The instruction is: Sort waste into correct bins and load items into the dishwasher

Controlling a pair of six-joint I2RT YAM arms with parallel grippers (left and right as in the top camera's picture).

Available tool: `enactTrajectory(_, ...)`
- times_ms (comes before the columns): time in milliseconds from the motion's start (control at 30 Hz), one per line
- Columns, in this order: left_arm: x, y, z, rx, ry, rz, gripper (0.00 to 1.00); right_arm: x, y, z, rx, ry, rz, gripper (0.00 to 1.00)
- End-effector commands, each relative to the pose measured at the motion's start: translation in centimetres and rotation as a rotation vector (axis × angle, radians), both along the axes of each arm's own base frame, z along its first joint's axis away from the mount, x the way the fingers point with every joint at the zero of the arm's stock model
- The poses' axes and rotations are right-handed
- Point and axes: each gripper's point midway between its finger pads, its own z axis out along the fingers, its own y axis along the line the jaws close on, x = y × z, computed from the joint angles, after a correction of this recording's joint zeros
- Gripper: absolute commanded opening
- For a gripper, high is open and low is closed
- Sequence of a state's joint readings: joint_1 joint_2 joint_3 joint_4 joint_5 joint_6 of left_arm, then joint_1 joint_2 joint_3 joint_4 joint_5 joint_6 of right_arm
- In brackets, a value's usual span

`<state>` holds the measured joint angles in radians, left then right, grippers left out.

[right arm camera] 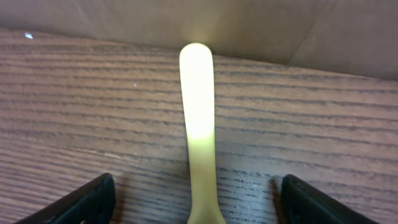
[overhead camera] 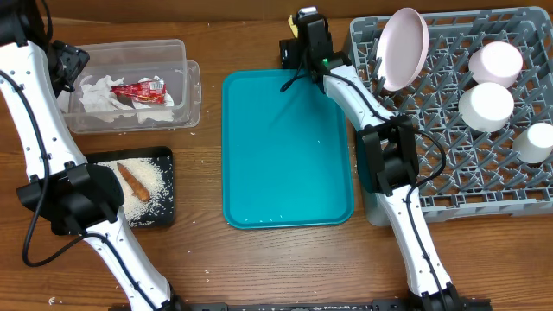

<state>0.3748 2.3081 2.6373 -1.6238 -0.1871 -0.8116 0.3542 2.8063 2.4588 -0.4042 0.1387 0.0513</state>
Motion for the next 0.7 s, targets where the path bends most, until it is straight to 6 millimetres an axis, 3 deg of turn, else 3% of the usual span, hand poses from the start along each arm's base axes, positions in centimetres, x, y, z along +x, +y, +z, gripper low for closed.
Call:
enactTrajectory(0,0.10,-0.20,0.20,0.003,-0.005,-0.008,1.00,0.16,0.13,-0.34,-0.004,-0.006,-0.005,0.78)
enactTrajectory(233,0.10,-0.20,0.20,0.003,-0.005,-0.008,1.00,0.10,0.11,-0.53,-0.006,-0.002,-0.005,0.76)
enactTrajectory(400,0.10,-0.20,0.20,0.003,-0.005,-0.008,1.00,0.08,0.17,-0.52,-0.006,-0.002,-0.004,0.66)
enactTrajectory(533,0.11,-0.22,0.20,0.003,-0.005,-0.009,1.00,0.11,0.04,-0.51,-0.011,-0.004,-0.010,0.51)
enactTrajectory(667,0.11,-0.22,0.20,0.003,-0.005,-0.009,1.00,0.17,-0.27,-0.49,-0.058,-0.014,0.000,0.51)
